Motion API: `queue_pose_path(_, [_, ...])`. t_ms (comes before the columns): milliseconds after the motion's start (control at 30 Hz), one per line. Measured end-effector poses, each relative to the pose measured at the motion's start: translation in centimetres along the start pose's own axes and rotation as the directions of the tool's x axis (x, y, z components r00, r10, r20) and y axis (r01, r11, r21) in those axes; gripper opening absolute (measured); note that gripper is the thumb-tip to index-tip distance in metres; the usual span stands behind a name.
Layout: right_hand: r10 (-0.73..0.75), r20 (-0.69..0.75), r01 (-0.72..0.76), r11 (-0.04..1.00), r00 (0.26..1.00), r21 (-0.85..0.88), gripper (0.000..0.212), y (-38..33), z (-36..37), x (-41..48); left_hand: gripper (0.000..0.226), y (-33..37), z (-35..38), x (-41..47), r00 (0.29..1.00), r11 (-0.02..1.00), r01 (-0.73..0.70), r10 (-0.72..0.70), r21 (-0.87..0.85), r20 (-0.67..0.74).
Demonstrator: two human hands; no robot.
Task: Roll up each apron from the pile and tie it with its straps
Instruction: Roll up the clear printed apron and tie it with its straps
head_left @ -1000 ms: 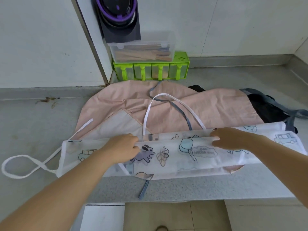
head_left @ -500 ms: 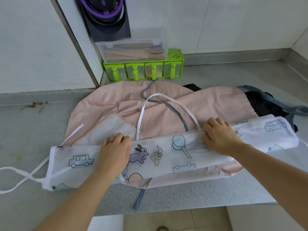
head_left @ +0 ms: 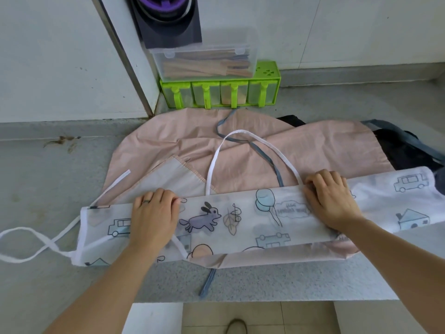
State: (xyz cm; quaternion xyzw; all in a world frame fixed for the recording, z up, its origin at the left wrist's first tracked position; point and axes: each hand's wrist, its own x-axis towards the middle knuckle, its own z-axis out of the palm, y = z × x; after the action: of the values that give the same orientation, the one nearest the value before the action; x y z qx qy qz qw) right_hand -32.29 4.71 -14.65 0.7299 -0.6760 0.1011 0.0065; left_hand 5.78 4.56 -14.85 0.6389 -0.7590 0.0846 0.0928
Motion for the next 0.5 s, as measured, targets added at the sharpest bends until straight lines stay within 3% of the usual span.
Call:
queue_pose_path(100, [-0.004, -0.029, 0.0, 0.993, 1.0, -0.119, 0.039, -2.2, -0.8, 0.4, 0.038, -0.3, 0.0, 0.1, 1.0, 0.998, 0.003, -0.004, 0.057, 0.03])
queue_pose_path(200, [-0.204, 0.002, 0.204, 0.978, 0.979, 0.04, 0.043, -6.5, -0.4, 0.2, 0.036, 0.0, 0.0, 0.4, 0.999, 0.999, -0.025, 0.024, 0.023, 0.031])
queue_pose_path(267, [-0.304, 0.129, 0.292, 0.951, 0.944, 0.105, 0.046, -8.4, 0.8, -0.7, 0.035, -0.4, 0.0, 0.3, 0.999, 0.999, -0.043, 0.044, -0.028, 0.024])
queue_pose_path(367, [-0.276, 0.223, 0.275, 0.961, 0.935, 0.038, 0.056, -8.5, 1.8, -1.3, 0.035, -3.2, 0.2, -0.7, 1.0, 0.999, -0.025, 0.025, -0.04, 0.011])
queue_pose_path(500, [-0.252, 0.258, 0.262, 0.965, 0.933, -0.003, 0.061, -8.5, 1.8, -1.4, 0.038, -7.2, 0.3, -2.7, 1.0, 0.994, 0.02, -0.018, 0.105, -0.022])
